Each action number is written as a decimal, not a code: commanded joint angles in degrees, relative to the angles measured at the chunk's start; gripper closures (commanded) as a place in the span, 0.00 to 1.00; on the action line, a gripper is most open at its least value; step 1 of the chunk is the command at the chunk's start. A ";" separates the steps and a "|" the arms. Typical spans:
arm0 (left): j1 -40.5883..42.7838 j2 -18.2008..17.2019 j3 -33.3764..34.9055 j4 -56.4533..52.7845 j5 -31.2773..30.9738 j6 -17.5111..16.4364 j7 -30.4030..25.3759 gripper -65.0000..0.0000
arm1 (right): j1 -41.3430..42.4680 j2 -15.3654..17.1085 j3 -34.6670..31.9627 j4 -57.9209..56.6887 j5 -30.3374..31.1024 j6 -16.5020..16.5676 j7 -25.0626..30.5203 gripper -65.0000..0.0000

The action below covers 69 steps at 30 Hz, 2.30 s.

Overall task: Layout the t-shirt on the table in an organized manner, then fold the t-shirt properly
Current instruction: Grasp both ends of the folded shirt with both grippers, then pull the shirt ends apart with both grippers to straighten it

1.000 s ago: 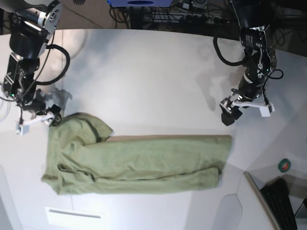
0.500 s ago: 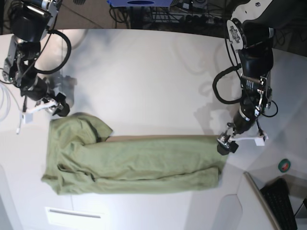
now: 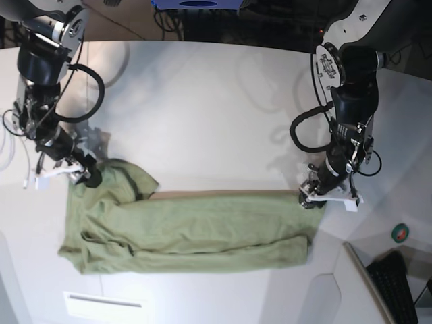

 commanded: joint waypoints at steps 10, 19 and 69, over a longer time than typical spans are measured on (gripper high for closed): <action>0.80 -1.22 -0.09 7.90 -0.14 -0.11 5.77 1.00 | 5.00 1.67 -0.43 -4.84 -1.34 -0.82 -0.80 0.41; 4.67 -2.01 -0.17 21.97 -0.31 5.43 18.52 1.00 | 3.06 2.81 -0.52 -2.73 -1.34 -0.82 -3.79 1.00; 15.22 -16.08 16.88 38.32 13.31 8.06 2.70 0.20 | -16.89 9.05 -16.96 49.93 -0.90 -23.15 -8.36 0.31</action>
